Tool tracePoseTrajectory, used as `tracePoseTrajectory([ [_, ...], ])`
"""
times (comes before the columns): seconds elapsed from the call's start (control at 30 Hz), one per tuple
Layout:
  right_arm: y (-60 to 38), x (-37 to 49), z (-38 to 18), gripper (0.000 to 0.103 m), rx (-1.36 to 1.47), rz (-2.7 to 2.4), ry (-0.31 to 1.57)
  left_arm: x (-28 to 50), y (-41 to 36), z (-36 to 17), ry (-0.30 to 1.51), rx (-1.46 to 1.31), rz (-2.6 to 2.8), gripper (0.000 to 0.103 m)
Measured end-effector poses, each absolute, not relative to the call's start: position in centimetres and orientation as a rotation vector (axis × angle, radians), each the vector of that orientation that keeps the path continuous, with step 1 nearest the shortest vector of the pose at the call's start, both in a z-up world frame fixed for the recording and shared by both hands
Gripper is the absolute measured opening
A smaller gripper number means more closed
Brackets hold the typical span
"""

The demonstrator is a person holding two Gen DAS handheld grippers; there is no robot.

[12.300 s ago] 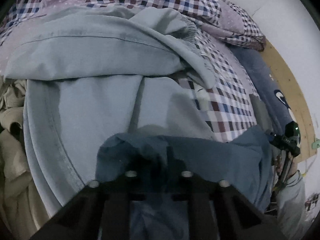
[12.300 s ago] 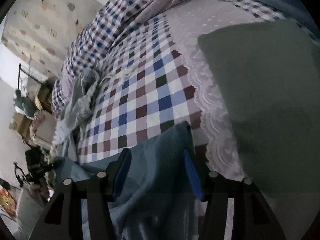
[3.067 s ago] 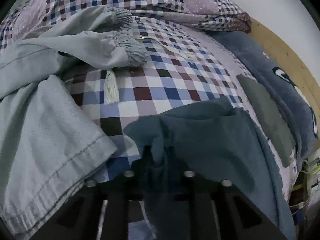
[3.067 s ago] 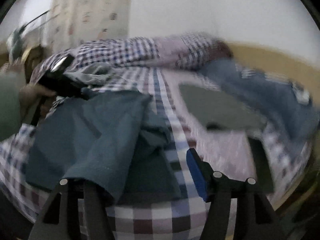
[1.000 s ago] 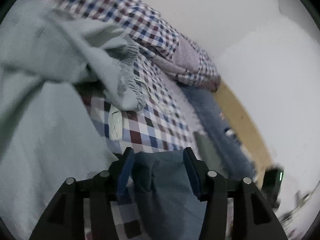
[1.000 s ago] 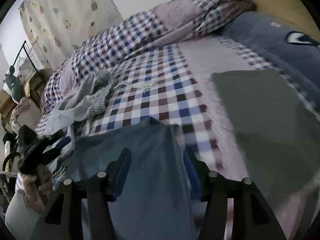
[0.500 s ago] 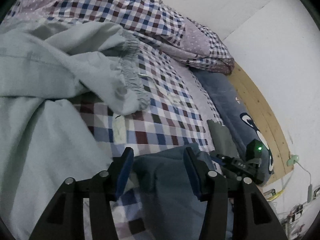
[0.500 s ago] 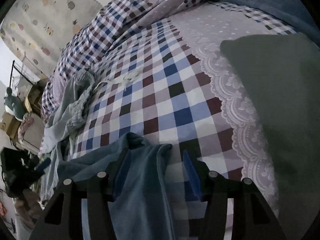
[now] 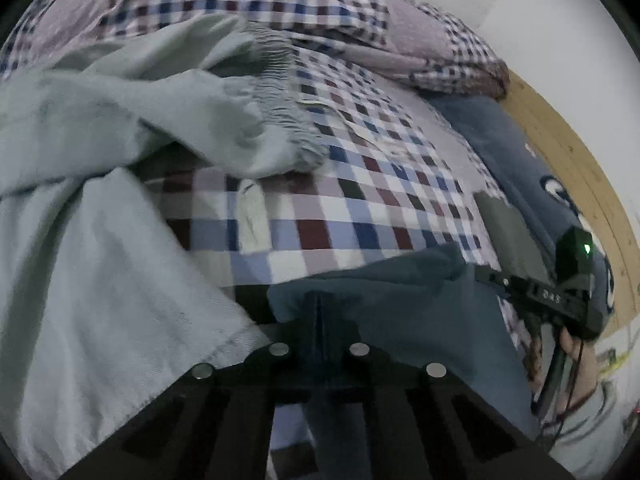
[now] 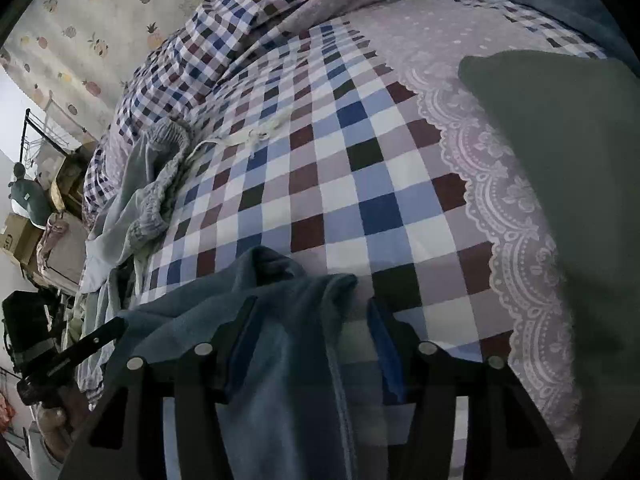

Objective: Fold clothes
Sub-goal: 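Grasp the teal-blue garment's edge again with the right gripper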

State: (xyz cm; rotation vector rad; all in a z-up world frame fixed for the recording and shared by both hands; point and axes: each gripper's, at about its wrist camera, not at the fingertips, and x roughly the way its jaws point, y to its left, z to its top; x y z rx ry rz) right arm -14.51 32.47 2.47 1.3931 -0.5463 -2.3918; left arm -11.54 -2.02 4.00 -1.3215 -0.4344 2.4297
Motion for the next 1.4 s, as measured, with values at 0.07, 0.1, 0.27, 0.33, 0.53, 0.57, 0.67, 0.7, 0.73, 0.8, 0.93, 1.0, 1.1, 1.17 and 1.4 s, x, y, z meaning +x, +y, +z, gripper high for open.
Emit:
tracePoseTrajectory([
  [0.07, 32.0, -14.3, 2.9, 0.012, 1.363, -2.401, -0.508, -11.5, -2.8, 3.6, -0.492, -1.293, 2.435, 0.0],
  [0.1, 31.7, -14.1, 3.3, 0.006, 1.35, -2.422, -0.461, -11.5, -3.2, 3.4, -0.518, -1.279, 2.436, 0.0],
  [0.27, 30.5, -12.8, 7.4, 0.005, 1.168, -2.512, -0.365, -11.4, -3.8, 4.5, -0.484, -1.231, 2.405, 0.0],
  [0.33, 30.1, -12.4, 9.1, 0.005, 1.097, -2.522, -0.355, -11.3, -4.0, 5.0, -0.471, -1.211, 2.392, 0.0],
  [0.53, 29.4, -12.1, 9.8, 0.005, 1.092, -2.528, -0.337, -11.2, -4.7, 6.4, -0.43, -1.154, 2.353, 0.044],
  [0.57, 29.5, -12.2, 9.8, 0.005, 1.094, -2.528, -0.344, -11.2, -4.1, 6.5, -0.408, -1.157, 2.354, 0.064],
  [0.67, 29.8, -12.1, 10.0, 0.005, 1.087, -2.517, -0.37, -11.7, -2.8, 6.7, -0.328, -1.196, 2.361, 0.067],
  [0.7, 29.9, -12.0, 10.2, 0.005, 1.079, -2.515, -0.375, -11.8, -2.0, 6.8, -0.292, -1.208, 2.355, 0.067],
  [0.73, 30.0, -11.9, 10.3, 0.005, 1.072, -2.514, -0.38, -11.7, -1.5, 6.8, -0.253, -1.204, 2.354, 0.067],
  [0.8, 30.1, -11.7, 10.6, 0.005, 1.058, -2.512, -0.39, -10.9, 0.3, 7.2, -0.11, -1.189, 2.342, 0.063],
  [0.93, 30.5, -11.6, 10.6, 0.005, 1.058, -2.503, -0.413, -11.0, 3.1, 5.5, 0.147, -1.279, 2.329, 0.053],
  [1.0, 30.6, -11.5, 10.5, 0.005, 1.059, -2.498, -0.42, -11.8, 3.4, 4.2, 0.218, -1.342, 2.362, 0.042],
  [1.1, 30.6, -11.5, 10.5, 0.005, 1.061, -2.492, -0.423, -12.1, 3.2, 3.7, 0.212, -1.329, 2.394, 0.017],
  [1.17, 30.5, -11.5, 10.4, 0.005, 1.062, -2.492, -0.42, -12.0, 2.3, 3.9, 0.13, -1.305, 2.412, 0.004],
  [1.4, 30.7, -11.5, 10.5, 0.005, 1.04, -2.522, -0.412, -10.2, -1.4, 6.7, -0.169, -1.133, 2.54, 0.002],
])
